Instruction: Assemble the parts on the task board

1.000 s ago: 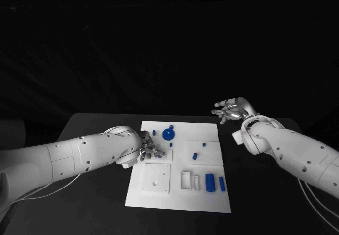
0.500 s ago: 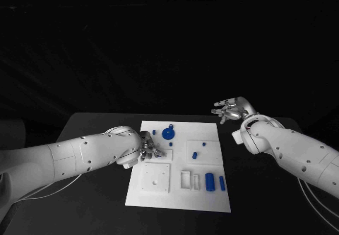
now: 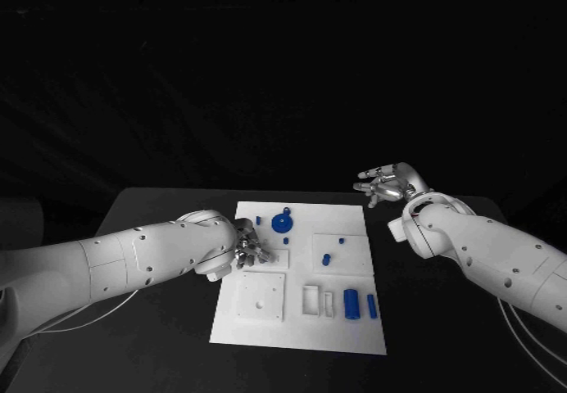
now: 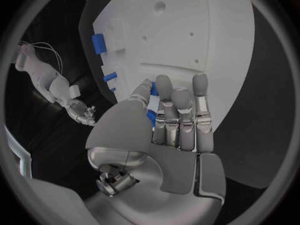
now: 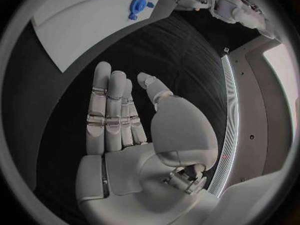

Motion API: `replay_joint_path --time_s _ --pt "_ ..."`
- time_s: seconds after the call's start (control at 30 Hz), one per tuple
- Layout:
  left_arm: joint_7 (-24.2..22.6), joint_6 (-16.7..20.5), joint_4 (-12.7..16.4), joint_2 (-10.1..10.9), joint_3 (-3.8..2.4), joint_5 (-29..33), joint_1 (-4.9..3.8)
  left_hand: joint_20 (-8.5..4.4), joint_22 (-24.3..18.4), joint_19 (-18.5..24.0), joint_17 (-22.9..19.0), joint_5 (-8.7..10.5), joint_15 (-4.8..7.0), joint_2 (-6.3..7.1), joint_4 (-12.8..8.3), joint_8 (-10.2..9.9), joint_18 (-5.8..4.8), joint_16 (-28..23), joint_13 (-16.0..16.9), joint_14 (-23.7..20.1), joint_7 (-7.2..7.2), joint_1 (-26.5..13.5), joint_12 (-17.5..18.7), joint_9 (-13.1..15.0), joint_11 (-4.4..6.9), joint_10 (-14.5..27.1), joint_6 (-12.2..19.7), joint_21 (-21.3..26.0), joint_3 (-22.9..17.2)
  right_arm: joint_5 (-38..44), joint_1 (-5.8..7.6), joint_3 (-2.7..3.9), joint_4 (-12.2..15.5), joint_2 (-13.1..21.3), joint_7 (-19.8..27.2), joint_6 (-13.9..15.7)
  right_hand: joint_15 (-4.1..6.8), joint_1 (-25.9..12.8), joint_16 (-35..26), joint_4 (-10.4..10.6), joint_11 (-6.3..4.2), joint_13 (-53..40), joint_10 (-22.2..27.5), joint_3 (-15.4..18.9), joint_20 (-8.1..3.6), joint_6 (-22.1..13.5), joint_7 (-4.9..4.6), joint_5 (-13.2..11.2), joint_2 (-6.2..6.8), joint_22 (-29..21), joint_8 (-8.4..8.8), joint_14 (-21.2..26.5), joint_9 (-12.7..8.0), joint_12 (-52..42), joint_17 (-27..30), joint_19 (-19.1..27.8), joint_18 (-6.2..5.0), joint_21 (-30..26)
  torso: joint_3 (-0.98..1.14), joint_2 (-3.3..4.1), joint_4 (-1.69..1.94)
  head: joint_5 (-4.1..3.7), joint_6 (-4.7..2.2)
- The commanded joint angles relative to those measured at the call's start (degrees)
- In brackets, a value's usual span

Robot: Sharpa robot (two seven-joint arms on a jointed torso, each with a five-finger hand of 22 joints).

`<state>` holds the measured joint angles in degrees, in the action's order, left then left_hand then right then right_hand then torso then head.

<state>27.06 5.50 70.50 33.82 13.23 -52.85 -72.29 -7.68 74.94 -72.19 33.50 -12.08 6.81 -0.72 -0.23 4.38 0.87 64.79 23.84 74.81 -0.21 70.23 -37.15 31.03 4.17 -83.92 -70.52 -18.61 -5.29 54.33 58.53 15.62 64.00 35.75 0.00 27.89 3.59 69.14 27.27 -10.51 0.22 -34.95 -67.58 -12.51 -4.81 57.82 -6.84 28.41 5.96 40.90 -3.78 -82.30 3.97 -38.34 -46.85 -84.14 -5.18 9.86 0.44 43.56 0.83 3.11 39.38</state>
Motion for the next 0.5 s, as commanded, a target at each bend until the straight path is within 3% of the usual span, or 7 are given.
replay_joint_path --time_s 0.03,0.27,0.5 --pt "-1.29 0.6 0.34 0.08 0.12 1.29 0.22 0.22 1.04 -0.17 -0.06 -1.03 -0.23 -1.5 -1.32 -0.2 -0.62 0.1 -0.11 -0.26 0.03 1.92 0.44 -0.27 -0.24 -0.74 0.39 0.17 -0.82 -0.03 -0.07 0.02 0.02 -0.04 0.28 -0.67 -0.2 -0.59 -0.29 0.36 -0.07 -0.02 0.45 -0.01 0.37 -0.32 0.02 0.22 0.01 -0.07 0.18 -0.21 -0.06 -0.28 -0.07 -1.18 -0.35 0.34 0.0 -0.01 0.02 -0.03 -0.01" --pt "-1.98 1.92 0.86 0.58 0.09 2.2 0.22 0.52 1.11 -0.24 -0.14 -4.0 -0.39 -2.9 -3.69 0.36 -0.1 0.13 -0.38 0.14 0.33 2.38 0.86 0.28 -0.36 -1.45 0.43 -0.3 -2.69 -0.08 -0.12 0.02 -0.05 -0.04 0.23 -0.84 -0.19 -0.7 -0.28 0.44 -0.07 -0.03 0.46 -0.03 0.37 -0.31 0.01 0.46 0.03 -0.1 0.18 -0.21 -0.06 -0.29 -0.08 -1.19 -0.35 0.36 -0.01 -0.01 0.0 0.0 0.03" --pt "-2.22 1.72 1.7 1.41 -0.17 3.0 0.19 0.84 1.07 0.11 -0.19 -4.25 -0.54 -3.67 -6.32 0.58 0.35 0.04 -0.46 0.19 0.43 1.04 1.38 1.58 -0.38 -1.64 0.75 -0.95 -4.25 -0.1 -0.23 0.02 -0.14 -0.04 0.15 -1.04 -0.2 -0.74 -0.28 0.47 -0.07 -0.03 0.48 -0.06 0.37 -0.32 0.02 0.58 0.02 -0.14 0.18 -0.21 -0.06 -0.3 -0.08 -1.17 -0.34 0.36 -0.01 -0.04 0.05 -0.01 0.13"
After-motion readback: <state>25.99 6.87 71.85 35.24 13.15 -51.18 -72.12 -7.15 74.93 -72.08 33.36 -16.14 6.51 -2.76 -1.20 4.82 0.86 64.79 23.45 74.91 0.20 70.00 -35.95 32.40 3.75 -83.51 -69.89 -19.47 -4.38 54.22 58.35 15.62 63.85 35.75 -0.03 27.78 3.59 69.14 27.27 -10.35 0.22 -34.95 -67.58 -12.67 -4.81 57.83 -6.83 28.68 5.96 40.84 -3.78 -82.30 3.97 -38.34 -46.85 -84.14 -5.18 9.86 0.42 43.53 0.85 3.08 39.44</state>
